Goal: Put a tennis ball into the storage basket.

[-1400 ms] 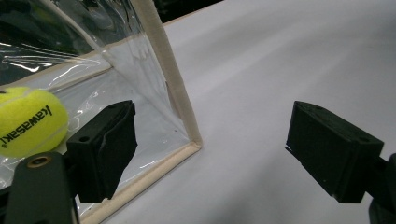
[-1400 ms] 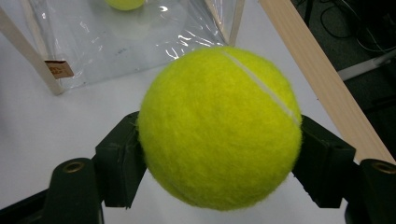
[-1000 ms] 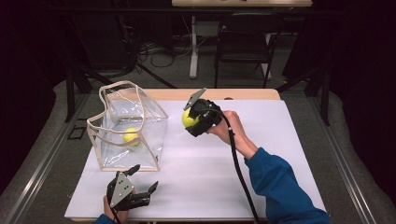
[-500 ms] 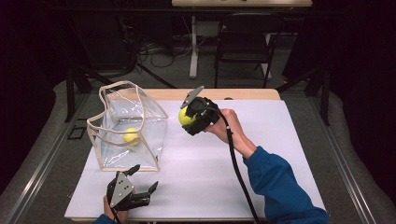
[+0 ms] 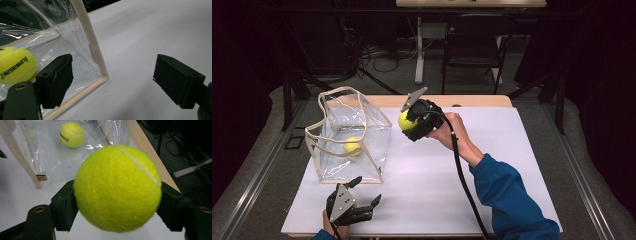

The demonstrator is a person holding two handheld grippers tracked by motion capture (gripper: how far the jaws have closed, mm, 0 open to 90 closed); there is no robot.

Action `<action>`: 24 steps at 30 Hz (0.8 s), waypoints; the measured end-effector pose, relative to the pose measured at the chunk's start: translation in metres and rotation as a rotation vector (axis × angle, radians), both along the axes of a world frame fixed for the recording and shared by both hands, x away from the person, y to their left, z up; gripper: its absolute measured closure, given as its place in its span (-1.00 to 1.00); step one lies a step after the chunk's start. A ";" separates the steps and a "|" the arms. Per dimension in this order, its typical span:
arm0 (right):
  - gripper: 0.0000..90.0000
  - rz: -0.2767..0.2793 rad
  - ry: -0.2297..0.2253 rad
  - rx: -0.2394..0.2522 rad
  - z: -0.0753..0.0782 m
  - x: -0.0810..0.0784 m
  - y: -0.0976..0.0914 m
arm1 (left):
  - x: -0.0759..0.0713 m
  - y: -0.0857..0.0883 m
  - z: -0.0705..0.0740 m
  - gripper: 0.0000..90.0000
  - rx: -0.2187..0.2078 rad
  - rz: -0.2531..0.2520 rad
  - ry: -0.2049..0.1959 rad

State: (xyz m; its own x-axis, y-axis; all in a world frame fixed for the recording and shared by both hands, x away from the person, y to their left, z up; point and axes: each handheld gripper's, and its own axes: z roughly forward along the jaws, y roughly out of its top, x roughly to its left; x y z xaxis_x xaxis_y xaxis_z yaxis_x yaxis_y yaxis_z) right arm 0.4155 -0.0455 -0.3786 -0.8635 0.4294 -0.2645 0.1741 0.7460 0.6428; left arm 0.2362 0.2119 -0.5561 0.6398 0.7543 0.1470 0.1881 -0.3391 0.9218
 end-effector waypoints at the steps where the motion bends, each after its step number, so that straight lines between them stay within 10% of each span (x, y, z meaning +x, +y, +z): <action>1: -0.42 0.000 0.001 -0.001 0.000 0.000 0.001 | 0.000 0.000 0.000 -0.64 0.001 0.000 0.000; 24: -0.42 0.019 -0.024 0.007 0.016 0.001 0.014 | -0.001 0.001 0.000 -0.64 -0.004 0.002 -0.005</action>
State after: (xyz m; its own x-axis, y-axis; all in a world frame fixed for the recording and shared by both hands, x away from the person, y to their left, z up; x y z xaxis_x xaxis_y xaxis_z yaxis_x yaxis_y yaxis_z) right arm 0.4163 -0.0316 -0.3628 -0.8650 0.4145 -0.2826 0.1441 0.7448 0.6515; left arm 0.2356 0.2127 -0.5556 0.6378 0.7561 0.1471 0.1840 -0.3350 0.9241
